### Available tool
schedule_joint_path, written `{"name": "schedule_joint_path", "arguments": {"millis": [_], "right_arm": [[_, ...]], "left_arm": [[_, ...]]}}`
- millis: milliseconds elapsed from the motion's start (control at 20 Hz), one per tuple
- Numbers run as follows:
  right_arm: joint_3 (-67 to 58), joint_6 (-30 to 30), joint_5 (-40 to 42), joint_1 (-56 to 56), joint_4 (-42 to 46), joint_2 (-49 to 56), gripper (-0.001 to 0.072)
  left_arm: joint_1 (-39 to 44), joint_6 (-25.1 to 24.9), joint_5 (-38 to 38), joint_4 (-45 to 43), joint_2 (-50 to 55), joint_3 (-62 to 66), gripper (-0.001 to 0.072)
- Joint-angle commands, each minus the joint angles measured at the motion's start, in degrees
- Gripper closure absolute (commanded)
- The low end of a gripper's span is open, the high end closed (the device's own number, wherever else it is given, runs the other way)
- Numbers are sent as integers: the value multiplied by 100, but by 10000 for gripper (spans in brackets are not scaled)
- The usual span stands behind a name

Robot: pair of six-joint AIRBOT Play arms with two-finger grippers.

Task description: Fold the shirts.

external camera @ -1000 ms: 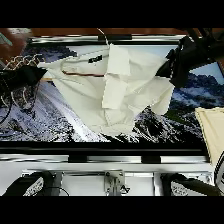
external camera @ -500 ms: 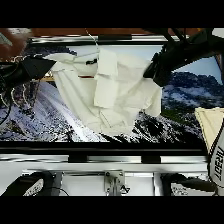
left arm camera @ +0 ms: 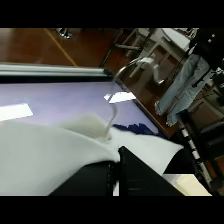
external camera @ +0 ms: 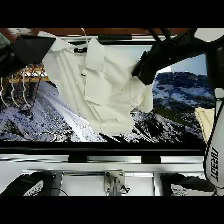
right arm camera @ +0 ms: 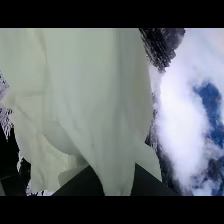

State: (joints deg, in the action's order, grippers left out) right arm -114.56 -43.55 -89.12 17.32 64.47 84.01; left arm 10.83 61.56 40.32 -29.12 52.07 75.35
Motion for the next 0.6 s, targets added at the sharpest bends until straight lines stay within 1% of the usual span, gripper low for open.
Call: {"name": "schedule_joint_path", "arguments": {"millis": [0,50,150,300,350,450,550], "right_arm": [[0,-332,219,334,516,0,643],[0,-529,297,332,507,0,643],[0,-898,518,238,509,-2,643],[0,-1082,874,87,501,-2,643],[0,-1165,997,63,496,-4,643],[0,-1327,1191,52,452,-20,643],[-2,-1403,1340,52,422,-48,643]], "left_arm": [[208,-149,-166,48,11,413,645],[205,-149,-83,48,9,492,645],[205,-138,439,48,4,538,645],[205,-129,1792,2,17,505,646],[205,-92,2151,-164,17,485,646],[205,343,2726,-846,15,446,646],[205,549,3141,-1397,15,374,646]]}}
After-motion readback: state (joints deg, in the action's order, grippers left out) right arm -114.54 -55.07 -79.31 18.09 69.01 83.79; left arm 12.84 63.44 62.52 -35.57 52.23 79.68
